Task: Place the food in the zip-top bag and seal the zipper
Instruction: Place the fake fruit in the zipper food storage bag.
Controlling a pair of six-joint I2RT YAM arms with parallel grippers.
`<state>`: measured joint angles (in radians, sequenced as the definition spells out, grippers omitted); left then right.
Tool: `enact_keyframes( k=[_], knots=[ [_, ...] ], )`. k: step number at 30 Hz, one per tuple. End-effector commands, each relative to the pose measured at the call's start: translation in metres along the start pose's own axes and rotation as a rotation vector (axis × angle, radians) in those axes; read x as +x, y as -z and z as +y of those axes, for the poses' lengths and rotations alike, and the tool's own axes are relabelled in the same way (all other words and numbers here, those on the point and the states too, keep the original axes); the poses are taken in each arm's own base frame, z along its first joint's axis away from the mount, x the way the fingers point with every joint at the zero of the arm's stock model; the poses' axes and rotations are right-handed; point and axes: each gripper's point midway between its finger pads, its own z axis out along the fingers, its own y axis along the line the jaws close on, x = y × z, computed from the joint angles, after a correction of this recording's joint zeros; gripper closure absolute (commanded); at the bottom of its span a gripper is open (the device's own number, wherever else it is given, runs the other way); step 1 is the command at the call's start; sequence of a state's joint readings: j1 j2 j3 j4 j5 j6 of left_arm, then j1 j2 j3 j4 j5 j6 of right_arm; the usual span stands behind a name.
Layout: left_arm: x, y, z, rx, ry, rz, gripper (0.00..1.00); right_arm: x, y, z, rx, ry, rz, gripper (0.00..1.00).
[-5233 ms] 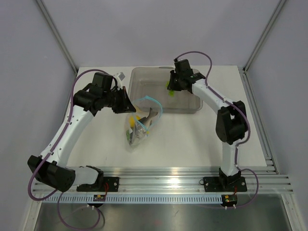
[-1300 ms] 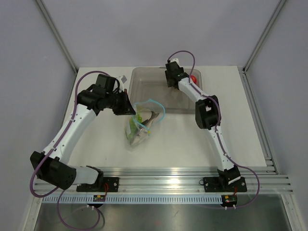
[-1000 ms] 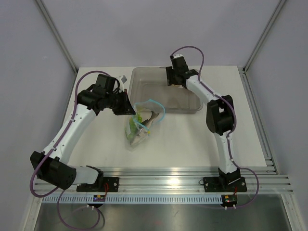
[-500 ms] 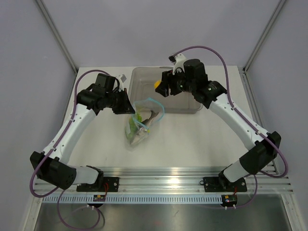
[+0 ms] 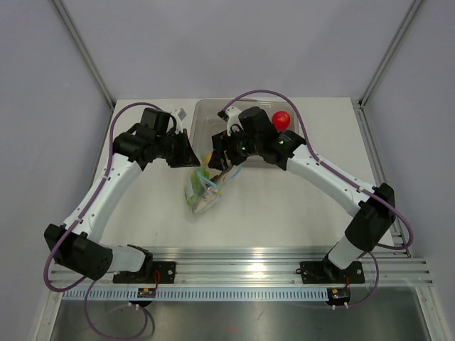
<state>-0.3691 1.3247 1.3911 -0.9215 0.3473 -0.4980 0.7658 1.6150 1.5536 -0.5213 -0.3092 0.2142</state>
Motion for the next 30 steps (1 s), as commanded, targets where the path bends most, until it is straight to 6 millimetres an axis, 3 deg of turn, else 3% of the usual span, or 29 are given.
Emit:
enact_keyframes(
  k=[1,2,3,9,12,13,15,16,17,18,19,20,21,22,23,24,25,26,27,28,29,30],
  knots=[
    [-0.014,0.012,-0.016,0.060,-0.030,-0.072,1.00,-0.004,-0.008,0.010,-0.031,-0.005,0.007,0.18],
    [-0.014,0.012,-0.017,0.061,-0.029,-0.074,1.00,-0.004,-0.008,0.010,-0.030,-0.005,0.009,0.06],
    [-0.014,0.012,-0.016,0.061,-0.030,-0.074,1.00,-0.004,-0.009,0.010,-0.026,-0.006,0.011,0.02],
    [-0.013,0.011,-0.015,0.059,-0.030,-0.070,1.00,-0.019,0.006,-0.007,0.088,0.027,-0.072,0.01],
    [-0.012,0.011,-0.015,0.059,-0.032,-0.067,1.00,-0.035,0.020,-0.043,0.270,0.017,-0.155,0.12],
    [-0.012,0.010,-0.014,0.055,-0.031,-0.066,1.00,-0.044,0.029,-0.066,0.337,-0.027,-0.191,0.26],
    [-0.011,0.010,-0.013,0.050,-0.033,-0.067,1.00,-0.054,0.039,-0.093,0.385,-0.095,-0.244,0.41],
    [-0.010,0.009,-0.011,0.047,-0.030,-0.064,1.00,-0.057,0.050,-0.124,0.474,-0.155,-0.280,0.52],
    [-0.010,0.010,-0.012,0.047,-0.031,-0.067,1.00,-0.060,0.056,-0.139,0.537,-0.167,-0.305,0.56],
    [-0.010,0.010,-0.012,0.047,-0.033,-0.067,1.00,-0.056,0.059,-0.168,0.670,-0.169,-0.304,0.56],
    [-0.009,0.009,-0.011,0.044,-0.031,-0.063,1.00,-0.053,0.060,-0.186,0.732,-0.166,-0.289,0.55],
    [-0.010,0.010,-0.011,0.046,-0.032,-0.066,1.00,-0.062,0.067,-0.202,0.782,-0.161,-0.295,0.42],
    [-0.009,0.008,-0.010,0.045,-0.031,-0.061,1.00,-0.044,0.052,-0.226,0.844,-0.157,-0.210,0.36],
    [-0.008,0.008,-0.009,0.040,-0.027,-0.056,1.00,-0.042,0.054,-0.244,0.921,-0.122,-0.173,0.34],
    [-0.009,0.009,-0.010,0.038,-0.031,-0.058,1.00,-0.055,0.057,-0.256,0.953,-0.110,-0.182,0.27],
    [-0.009,0.008,-0.009,0.035,-0.030,-0.055,1.00,-0.039,0.041,-0.279,0.998,-0.104,-0.107,0.23],
    [-0.009,0.009,-0.008,0.030,-0.031,-0.053,1.00,-0.053,0.045,-0.289,1.047,-0.074,-0.117,0.19],
    [-0.009,0.010,-0.009,0.030,-0.034,-0.056,1.00,-0.050,0.044,-0.304,1.073,-0.068,-0.090,0.11],
    [-0.009,0.011,-0.009,0.030,-0.035,-0.056,1.00,-0.037,0.028,-0.321,1.087,-0.060,-0.035,0.09],
    [-0.010,0.012,-0.008,0.025,-0.039,-0.066,1.00,-0.050,0.030,-0.328,1.109,-0.037,-0.048,0.06],
    [-0.010,0.012,-0.008,0.022,-0.039,-0.067,1.00,-0.050,0.026,-0.336,1.118,-0.027,-0.033,0.04],
    [-0.009,0.012,-0.005,0.010,-0.037,-0.064,1.00,-0.035,0.014,-0.352,1.139,-0.015,0.027,0.03]
  ],
)
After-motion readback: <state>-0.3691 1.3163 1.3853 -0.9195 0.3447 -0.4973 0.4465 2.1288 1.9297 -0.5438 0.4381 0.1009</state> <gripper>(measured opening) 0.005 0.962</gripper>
